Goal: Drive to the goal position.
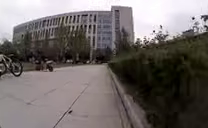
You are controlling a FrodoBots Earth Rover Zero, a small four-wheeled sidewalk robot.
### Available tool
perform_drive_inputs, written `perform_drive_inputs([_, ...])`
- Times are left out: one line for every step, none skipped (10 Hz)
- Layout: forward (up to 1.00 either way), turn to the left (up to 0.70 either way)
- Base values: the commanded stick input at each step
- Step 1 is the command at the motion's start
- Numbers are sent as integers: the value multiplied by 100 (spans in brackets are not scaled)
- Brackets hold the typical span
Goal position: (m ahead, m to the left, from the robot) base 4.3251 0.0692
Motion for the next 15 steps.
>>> perform_drive_inputs([70,0])
perform_drive_inputs([70,0])
perform_drive_inputs([70,0])
perform_drive_inputs([70,0])
perform_drive_inputs([70,0])
perform_drive_inputs([70,0])
perform_drive_inputs([70,0])
perform_drive_inputs([70,0])
perform_drive_inputs([70,0])
perform_drive_inputs([70,0])
perform_drive_inputs([70,0])
perform_drive_inputs([70,0])
perform_drive_inputs([70,0])
perform_drive_inputs([70,0])
perform_drive_inputs([70,0])
